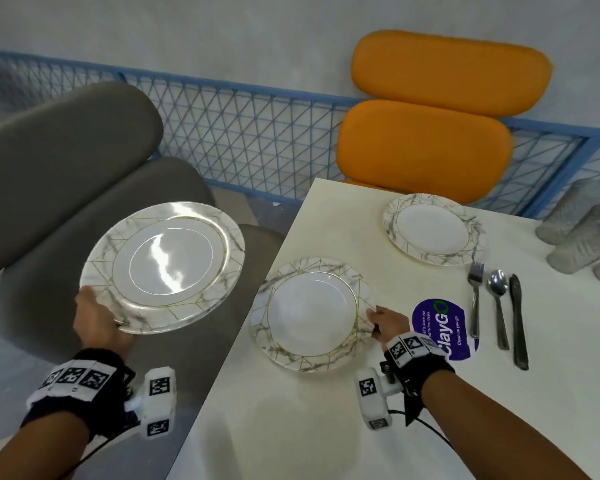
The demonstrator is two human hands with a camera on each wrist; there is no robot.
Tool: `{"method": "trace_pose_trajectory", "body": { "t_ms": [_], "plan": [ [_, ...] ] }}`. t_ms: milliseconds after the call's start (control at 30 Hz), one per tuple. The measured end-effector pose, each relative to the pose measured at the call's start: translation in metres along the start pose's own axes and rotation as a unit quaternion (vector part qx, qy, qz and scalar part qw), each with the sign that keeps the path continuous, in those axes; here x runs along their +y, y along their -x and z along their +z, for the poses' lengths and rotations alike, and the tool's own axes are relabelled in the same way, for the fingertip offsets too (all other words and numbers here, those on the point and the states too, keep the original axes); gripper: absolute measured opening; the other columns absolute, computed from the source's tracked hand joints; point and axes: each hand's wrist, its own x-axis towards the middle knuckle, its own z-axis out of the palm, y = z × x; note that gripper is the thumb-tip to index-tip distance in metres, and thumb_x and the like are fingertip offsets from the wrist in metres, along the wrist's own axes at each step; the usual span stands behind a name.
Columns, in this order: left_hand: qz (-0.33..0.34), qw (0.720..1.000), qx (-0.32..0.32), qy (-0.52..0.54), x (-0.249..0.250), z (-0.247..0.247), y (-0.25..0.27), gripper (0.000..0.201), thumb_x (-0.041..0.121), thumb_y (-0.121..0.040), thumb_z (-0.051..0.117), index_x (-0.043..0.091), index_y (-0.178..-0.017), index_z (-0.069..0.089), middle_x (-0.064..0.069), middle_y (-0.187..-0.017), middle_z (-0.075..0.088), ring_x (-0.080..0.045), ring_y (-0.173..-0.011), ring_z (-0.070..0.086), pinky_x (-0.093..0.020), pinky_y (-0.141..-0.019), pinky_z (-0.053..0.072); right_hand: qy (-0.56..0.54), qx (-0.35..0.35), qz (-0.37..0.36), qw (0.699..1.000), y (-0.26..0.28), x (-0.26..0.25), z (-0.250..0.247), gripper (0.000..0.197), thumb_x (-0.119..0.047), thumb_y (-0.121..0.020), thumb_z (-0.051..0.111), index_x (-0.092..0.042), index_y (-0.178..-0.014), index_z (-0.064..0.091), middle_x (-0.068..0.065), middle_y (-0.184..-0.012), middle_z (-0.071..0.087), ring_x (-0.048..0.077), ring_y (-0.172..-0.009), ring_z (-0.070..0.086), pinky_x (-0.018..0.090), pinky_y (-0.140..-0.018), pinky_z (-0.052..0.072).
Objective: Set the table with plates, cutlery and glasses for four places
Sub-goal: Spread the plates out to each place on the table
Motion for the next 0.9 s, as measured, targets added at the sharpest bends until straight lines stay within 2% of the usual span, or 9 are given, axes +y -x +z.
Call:
{"method": "trace_pose_trajectory", "body": {
  "t_ms": [67,100,167,267,400,433,600,800,900],
  "plan": [
    [0.000,1.000,-0.025,0.000,-0.005,0.003,0.009,0.046,0.024,-0.102,0.031,0.005,-0.143,0.032,-0.016,-0.146,0.038,-0.030,-0.128,0.043,-0.018,-0.089,0.044,0.040,0.013,0.012,0.999,0.002,0.007,0.006,0.018,-0.019,-0.089,0.058,-0.011,-0.104,0.065,0.009,-0.090,0.059,0.024,-0.083,0.057,0.037,-0.092,0.049],
    [0.017,0.999,-0.017,-0.045,-0.008,0.000,0.008,0.045,0.029,-0.101,0.032,0.008,-0.140,0.037,-0.009,-0.139,0.043,-0.026,-0.125,0.045,-0.029,-0.092,0.042,0.050,0.025,0.016,0.998,0.007,0.009,0.008,0.017,-0.020,-0.088,0.059,-0.013,-0.102,0.066,0.008,-0.094,0.059,0.024,-0.086,0.058,0.038,-0.094,0.049],
    [0.018,0.994,-0.019,-0.103,-0.010,-0.001,0.012,0.041,0.031,-0.100,0.034,0.015,-0.137,0.041,0.000,-0.126,0.046,-0.018,-0.112,0.047,-0.032,-0.090,0.040,0.035,0.044,0.020,0.998,0.004,0.019,0.008,0.027,-0.019,-0.085,0.063,-0.009,-0.109,0.068,0.008,-0.096,0.060,0.027,-0.091,0.060,0.044,-0.097,0.049],
    [0.010,0.991,-0.049,-0.122,-0.015,0.000,0.010,0.047,0.032,-0.098,0.039,0.012,-0.140,0.040,-0.003,-0.131,0.050,-0.021,-0.111,0.050,-0.035,-0.098,0.041,0.022,0.048,0.019,0.998,-0.002,0.029,0.008,0.031,-0.018,-0.081,0.067,-0.006,-0.110,0.068,0.010,-0.096,0.065,0.034,-0.100,0.063,0.048,-0.096,0.049],
    [0.004,0.988,-0.057,-0.141,-0.017,0.006,0.012,0.044,0.031,-0.098,0.038,0.014,-0.138,0.043,-0.008,-0.137,0.050,-0.026,-0.121,0.051,-0.036,-0.098,0.041,0.022,0.034,0.012,0.999,-0.012,0.037,0.010,0.007,-0.018,-0.077,0.069,-0.013,-0.074,0.071,0.016,-0.089,0.071,0.037,-0.094,0.066,0.052,-0.093,0.050],
    [-0.001,0.987,-0.059,-0.149,-0.018,0.008,0.012,0.043,0.032,-0.098,0.039,0.015,-0.137,0.045,-0.008,-0.138,0.051,-0.027,-0.121,0.052,-0.037,-0.098,0.041,0.026,0.034,0.007,0.999,-0.008,0.033,0.010,0.014,-0.017,-0.078,0.067,-0.013,-0.065,0.069,0.017,-0.082,0.070,0.036,-0.090,0.067,0.052,-0.092,0.050],
    [-0.038,0.986,-0.085,-0.136,-0.024,0.011,0.010,0.043,0.035,-0.095,0.045,0.017,-0.133,0.048,-0.006,-0.126,0.057,-0.027,-0.111,0.057,-0.041,-0.086,0.046,0.103,0.069,-0.005,0.992,0.020,0.011,0.017,0.027,-0.020,-0.087,0.058,-0.003,-0.105,0.068,0.013,-0.101,0.067,0.030,-0.097,0.061,0.027,-0.084,0.045],
    [-0.030,0.980,-0.116,-0.157,-0.038,0.013,0.009,0.041,0.035,-0.096,0.045,0.015,-0.131,0.050,-0.005,-0.113,0.059,-0.027,-0.106,0.058,-0.041,-0.088,0.046,0.168,0.063,0.001,0.984,0.034,0.002,0.014,0.025,-0.015,-0.090,0.051,0.003,-0.096,0.067,0.015,-0.098,0.066,0.028,-0.104,0.059,0.033,-0.095,0.045],
    [-0.062,0.973,-0.159,-0.157,-0.052,0.012,0.010,0.042,0.038,-0.095,0.044,0.015,-0.129,0.052,-0.005,-0.116,0.061,-0.029,-0.105,0.059,-0.046,-0.090,0.046,0.134,0.085,-0.064,0.985,0.042,0.001,0.002,0.034,-0.017,-0.092,0.050,-0.002,-0.121,0.058,0.015,-0.119,0.061,0.027,-0.104,0.057,0.036,-0.094,0.044]
  ]
}}
